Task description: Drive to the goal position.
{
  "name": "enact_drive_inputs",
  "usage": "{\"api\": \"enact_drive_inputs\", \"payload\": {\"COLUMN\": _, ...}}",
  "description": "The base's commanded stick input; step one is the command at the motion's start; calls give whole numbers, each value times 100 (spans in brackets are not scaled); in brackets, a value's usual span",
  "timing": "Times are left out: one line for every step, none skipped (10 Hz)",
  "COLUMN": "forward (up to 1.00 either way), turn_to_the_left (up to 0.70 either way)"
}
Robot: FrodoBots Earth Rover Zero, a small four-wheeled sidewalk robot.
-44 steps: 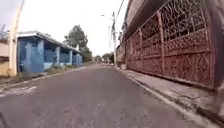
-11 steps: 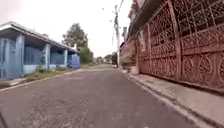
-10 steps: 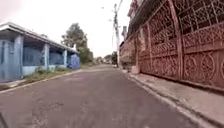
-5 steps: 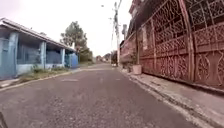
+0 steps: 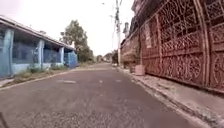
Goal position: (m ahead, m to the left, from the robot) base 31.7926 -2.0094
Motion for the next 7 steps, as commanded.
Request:
{"api": "enact_drive_inputs", "payload": {"forward": 70, "turn_to_the_left": 0}}
{"api": "enact_drive_inputs", "payload": {"forward": 70, "turn_to_the_left": 0}}
{"api": "enact_drive_inputs", "payload": {"forward": 70, "turn_to_the_left": 0}}
{"api": "enact_drive_inputs", "payload": {"forward": 70, "turn_to_the_left": 0}}
{"api": "enact_drive_inputs", "payload": {"forward": 70, "turn_to_the_left": 0}}
{"api": "enact_drive_inputs", "payload": {"forward": 70, "turn_to_the_left": 0}}
{"api": "enact_drive_inputs", "payload": {"forward": 70, "turn_to_the_left": 0}}
